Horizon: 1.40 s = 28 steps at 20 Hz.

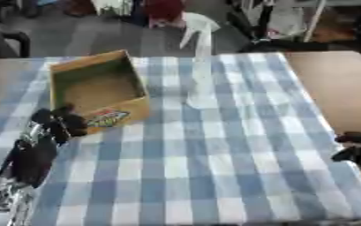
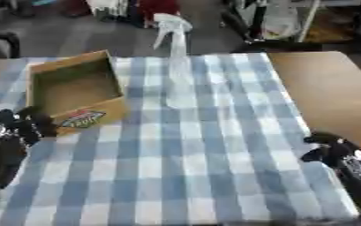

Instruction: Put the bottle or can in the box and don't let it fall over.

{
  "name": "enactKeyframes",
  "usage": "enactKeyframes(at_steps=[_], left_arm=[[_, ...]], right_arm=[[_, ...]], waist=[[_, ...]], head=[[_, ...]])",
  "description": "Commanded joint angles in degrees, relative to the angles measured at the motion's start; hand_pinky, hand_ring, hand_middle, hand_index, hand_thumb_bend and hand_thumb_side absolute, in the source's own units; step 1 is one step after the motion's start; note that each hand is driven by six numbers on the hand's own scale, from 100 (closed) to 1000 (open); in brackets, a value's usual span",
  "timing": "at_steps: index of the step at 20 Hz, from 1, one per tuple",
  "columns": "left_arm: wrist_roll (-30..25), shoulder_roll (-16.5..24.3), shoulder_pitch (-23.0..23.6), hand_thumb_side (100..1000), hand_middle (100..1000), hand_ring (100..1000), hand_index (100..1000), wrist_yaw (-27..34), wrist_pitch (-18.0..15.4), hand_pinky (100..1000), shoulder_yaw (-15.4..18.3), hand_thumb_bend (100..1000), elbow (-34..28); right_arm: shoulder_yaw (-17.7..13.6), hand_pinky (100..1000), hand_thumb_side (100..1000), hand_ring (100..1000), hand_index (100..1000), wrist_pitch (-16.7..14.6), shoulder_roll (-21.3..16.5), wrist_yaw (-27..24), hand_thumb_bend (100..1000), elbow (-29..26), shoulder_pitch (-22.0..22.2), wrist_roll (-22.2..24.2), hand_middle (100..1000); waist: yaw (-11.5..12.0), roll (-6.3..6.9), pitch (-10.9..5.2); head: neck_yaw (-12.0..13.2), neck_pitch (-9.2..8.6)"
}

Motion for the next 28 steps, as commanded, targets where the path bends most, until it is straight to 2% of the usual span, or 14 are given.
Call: enactKeyframes(at_steps=[1,3,5,6,9,12,16,19,22,28], left_arm=[[-0.4,0.6,-0.3,975,659,711,884,0.0,0.1,745,-0.2,193,-1.1],[-0.5,0.7,-0.3,975,659,711,884,0.0,0.1,745,-0.2,193,-1.1],[-0.6,0.7,-0.3,975,659,711,884,0.0,0.1,745,-0.2,193,-1.1],[-0.8,1.0,-0.2,973,660,713,885,0.0,0.2,745,-0.5,192,-1.0],[-1.6,1.7,0.5,977,660,713,885,-0.1,0.3,745,-1.3,192,-0.9],[-2.5,1.9,0.6,980,660,714,884,-0.1,0.3,745,-2.1,191,-0.7],[-3.9,1.4,-0.1,974,660,714,884,0.4,0.4,745,-3.5,190,-0.6],[-4.8,1.1,-0.6,979,660,714,884,0.7,0.5,745,-4.2,190,-0.6],[-5.4,0.7,-1.1,979,660,714,884,0.9,0.5,745,-4.7,190,-0.5],[-5.8,0.2,-1.8,980,660,715,884,1.3,0.5,745,-5.0,190,-0.6]], right_arm=[[0.1,687,738,630,841,-1.5,-6.0,-2.2,100,0.5,-4.1,-0.4,750],[0.3,687,738,630,841,-2.8,-8.7,-3.7,100,2.2,-6.4,-0.9,750],[0.4,687,738,630,841,-3.7,-9.5,-4.3,100,3.3,-7.0,-1.0,750],[0.8,710,635,659,862,-4.2,-10.1,-4.7,100,3.2,-7.5,-0.8,771],[1.6,732,592,686,875,-6.4,-13.5,-6.1,100,0.2,-10.9,-1.3,790],[3.8,751,569,708,890,-8.9,-17.5,-4.4,100,0.4,-14.9,-1.7,804],[7.1,786,543,752,903,-12.2,-22.9,-2.9,100,5.2,-20.3,0.4,832],[8.5,812,568,778,914,-14.1,-26.5,-2.7,100,9.3,-24.4,2.4,848],[8.7,842,599,816,933,-13.7,-25.2,-0.9,100,13.2,-28.4,4.8,877],[8.2,887,643,871,952,-12.6,-19.7,3.8,100,21.2,-36.3,9.6,915]], waist=[[0.3,-0.31,-0.7],[0.4,-0.39,-0.78],[0.5,-0.41,-0.79],[0.9,-0.82,-1.21],[2.1,-1.74,-2.27],[3.6,-1.85,-2.52],[6.7,-0.98,-2.61],[8.6,-0.49,-2.27],[9.8,-0.12,-1.87],[11.2,0.5,-1.2]], head=[[-0.7,0.37],[-0.9,0.54],[-0.9,0.58],[-1.4,0.75],[-2.7,1.33],[-5.2,1.4],[-9.5,1.11],[-12.5,0.34],[-14.5,-0.18],[-16.2,-1.02]])
